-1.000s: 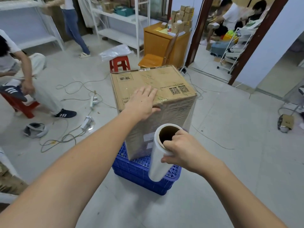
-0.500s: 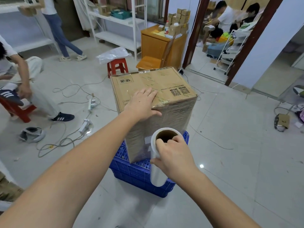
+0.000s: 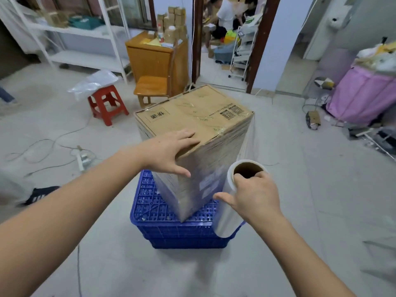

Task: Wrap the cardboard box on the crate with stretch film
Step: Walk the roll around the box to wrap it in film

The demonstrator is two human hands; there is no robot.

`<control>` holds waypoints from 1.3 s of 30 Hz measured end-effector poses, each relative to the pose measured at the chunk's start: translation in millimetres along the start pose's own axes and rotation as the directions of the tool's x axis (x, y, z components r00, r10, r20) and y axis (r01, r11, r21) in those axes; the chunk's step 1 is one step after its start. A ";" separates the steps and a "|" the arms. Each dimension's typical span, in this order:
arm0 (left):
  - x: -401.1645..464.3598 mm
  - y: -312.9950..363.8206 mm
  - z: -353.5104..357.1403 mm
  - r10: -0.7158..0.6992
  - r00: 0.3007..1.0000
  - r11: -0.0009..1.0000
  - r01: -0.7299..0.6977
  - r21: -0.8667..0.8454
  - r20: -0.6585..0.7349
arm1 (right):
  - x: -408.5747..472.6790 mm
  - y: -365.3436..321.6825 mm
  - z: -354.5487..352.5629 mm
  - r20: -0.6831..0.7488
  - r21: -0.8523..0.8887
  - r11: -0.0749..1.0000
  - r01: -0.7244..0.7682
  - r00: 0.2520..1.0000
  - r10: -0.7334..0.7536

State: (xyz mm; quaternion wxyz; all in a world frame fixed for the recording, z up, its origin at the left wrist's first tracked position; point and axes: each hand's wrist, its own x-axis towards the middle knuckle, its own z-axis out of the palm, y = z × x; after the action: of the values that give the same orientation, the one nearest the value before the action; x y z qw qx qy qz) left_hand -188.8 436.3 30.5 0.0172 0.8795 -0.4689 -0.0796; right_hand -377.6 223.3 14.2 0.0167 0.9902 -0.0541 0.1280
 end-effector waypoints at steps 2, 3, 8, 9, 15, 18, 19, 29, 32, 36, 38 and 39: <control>-9.7 -8.4 9.4 0.062 0.998 0.995 -0.059 0.084 -0.030 | -1.1 -4.2 -2.6 0.007 -0.004 1.000 -0.007 1.000 0.007; -12.3 -12.7 14.6 0.076 0.995 0.992 -0.069 0.104 -0.058 | -4.3 -4.5 -1.5 0.023 -0.004 1.000 -0.007 1.000 0.007; -15.5 -17.3 34.9 0.210 0.946 0.961 -0.153 0.228 -0.248 | -16.9 -3.6 -3.9 0.048 -0.094 0.991 -0.098 0.994 0.103; -15.1 -16.8 38.0 0.241 0.930 0.953 -0.173 0.248 -0.278 | -21.1 -2.3 -1.9 0.078 -0.073 0.986 -0.147 0.985 0.153; -16.8 -22.6 34.8 0.222 0.952 0.955 -0.169 0.244 -0.210 | -23.0 -0.1 1.8 0.085 -0.199 0.959 -0.203 0.971 0.223; -19.2 -23.2 36.1 0.191 0.960 0.955 -0.134 0.264 -0.204 | -19.3 3.0 7.0 0.058 -0.203 0.961 -0.188 0.977 0.203; -19.7 -22.5 36.9 0.190 0.958 0.953 -0.128 0.275 -0.213 | -19.5 4.9 8.0 0.061 -0.197 0.964 -0.177 0.979 0.192; -16.1 -11.7 33.8 0.136 0.972 0.935 -0.062 0.349 -0.191 | -26.7 19.9 4.1 -0.005 0.029 0.999 0.039 0.999 -0.039; -15.5 -9.6 33.0 0.097 0.979 0.943 -0.033 0.331 -0.181 | -29.0 16.9 -2.4 -0.064 0.055 0.996 0.074 0.996 -0.070; -13.6 -5.7 34.9 0.081 0.981 0.948 -0.021 0.317 -0.176 | -33.0 0.6 -4.9 -0.103 0.043 0.986 0.161 0.982 -0.156; -12.3 -3.3 36.0 0.080 0.980 0.950 -0.021 0.311 -0.181 | -35.7 -9.8 -1.0 -0.126 0.030 0.976 0.214 0.970 -0.209; -12.2 -2.7 36.2 0.079 0.980 0.951 -0.019 0.308 -0.182 | -35.7 -14.8 1.2 -0.136 0.034 0.972 0.234 0.964 -0.228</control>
State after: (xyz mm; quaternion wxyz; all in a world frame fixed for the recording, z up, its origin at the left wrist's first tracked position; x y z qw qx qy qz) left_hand -198.9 449.5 -4.0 -0.0717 0.8632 -0.4934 0.0794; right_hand -410.0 241.6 3.6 0.0106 0.9793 0.0662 0.1911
